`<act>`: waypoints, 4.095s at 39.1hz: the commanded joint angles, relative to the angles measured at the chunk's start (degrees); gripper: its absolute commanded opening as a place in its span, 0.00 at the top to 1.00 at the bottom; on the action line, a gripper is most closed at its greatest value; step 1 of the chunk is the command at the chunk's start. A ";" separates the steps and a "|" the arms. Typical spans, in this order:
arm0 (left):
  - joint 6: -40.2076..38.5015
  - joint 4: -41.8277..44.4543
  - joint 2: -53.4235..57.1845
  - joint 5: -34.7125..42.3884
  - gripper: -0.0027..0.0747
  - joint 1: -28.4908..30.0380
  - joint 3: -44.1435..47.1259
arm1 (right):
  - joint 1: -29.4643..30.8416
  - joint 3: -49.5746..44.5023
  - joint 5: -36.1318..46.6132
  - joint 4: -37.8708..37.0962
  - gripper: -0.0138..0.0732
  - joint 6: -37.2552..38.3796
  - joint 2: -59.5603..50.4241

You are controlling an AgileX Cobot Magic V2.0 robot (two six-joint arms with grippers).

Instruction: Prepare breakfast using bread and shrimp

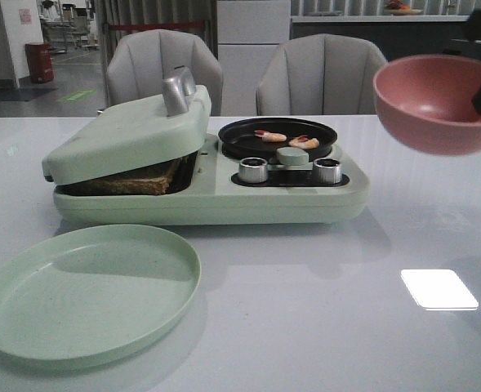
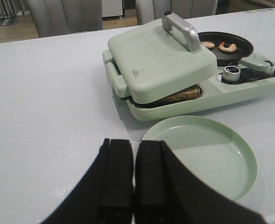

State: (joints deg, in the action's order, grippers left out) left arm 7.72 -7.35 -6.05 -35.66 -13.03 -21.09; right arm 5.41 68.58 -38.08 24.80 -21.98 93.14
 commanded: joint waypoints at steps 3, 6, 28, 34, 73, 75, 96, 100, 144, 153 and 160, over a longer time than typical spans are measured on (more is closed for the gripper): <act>-0.65 -0.79 -0.65 4.26 0.82 -0.43 -1.53 | 1.20 0.06 0.74 0.99 0.68 0.07 2.42; -0.65 -0.79 -0.65 4.26 0.82 -0.43 -1.53 | 1.27 -0.07 0.80 0.85 0.68 0.07 4.75; -0.65 -0.79 -0.65 4.26 0.82 -0.43 -1.53 | 1.27 0.85 2.31 -3.18 0.33 -0.05 8.61; -0.65 -0.79 -0.65 4.26 0.82 -0.43 -1.53 | 1.06 1.56 1.75 -3.27 0.34 -1.84 5.00; -0.65 -0.79 -0.65 4.26 0.82 -0.43 -1.53 | -21.39 -33.54 34.66 -1.33 0.34 -3.34 -53.16; -0.65 -0.79 -0.65 4.26 0.82 -0.43 -1.53 | -22.24 -36.36 34.73 -1.33 0.34 -3.34 -57.26; -0.65 -0.79 -0.65 4.26 0.82 -0.43 -1.53 | -22.99 -57.38 34.07 1.10 0.34 -3.34 -85.34; -0.65 -0.79 -0.65 4.26 0.82 -0.43 -1.53 | -22.99 -57.46 34.51 1.10 0.42 -3.34 -85.34; -0.65 -0.79 -0.65 4.75 0.82 -0.43 -1.53 | -22.99 -57.46 33.83 1.10 0.68 -3.34 -85.34; -0.65 -0.79 -0.65 4.75 0.82 -0.43 -1.53 | -22.99 -57.46 33.77 1.10 0.68 -3.34 -85.34; -0.65 -0.08 -0.65 6.24 0.82 -0.22 -0.70 | -22.99 -57.46 33.77 1.10 0.68 -3.34 -85.34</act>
State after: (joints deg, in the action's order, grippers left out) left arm 7.72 -7.35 -6.05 -35.28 -13.03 -20.86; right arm -17.38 9.48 -8.62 25.43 -24.91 7.30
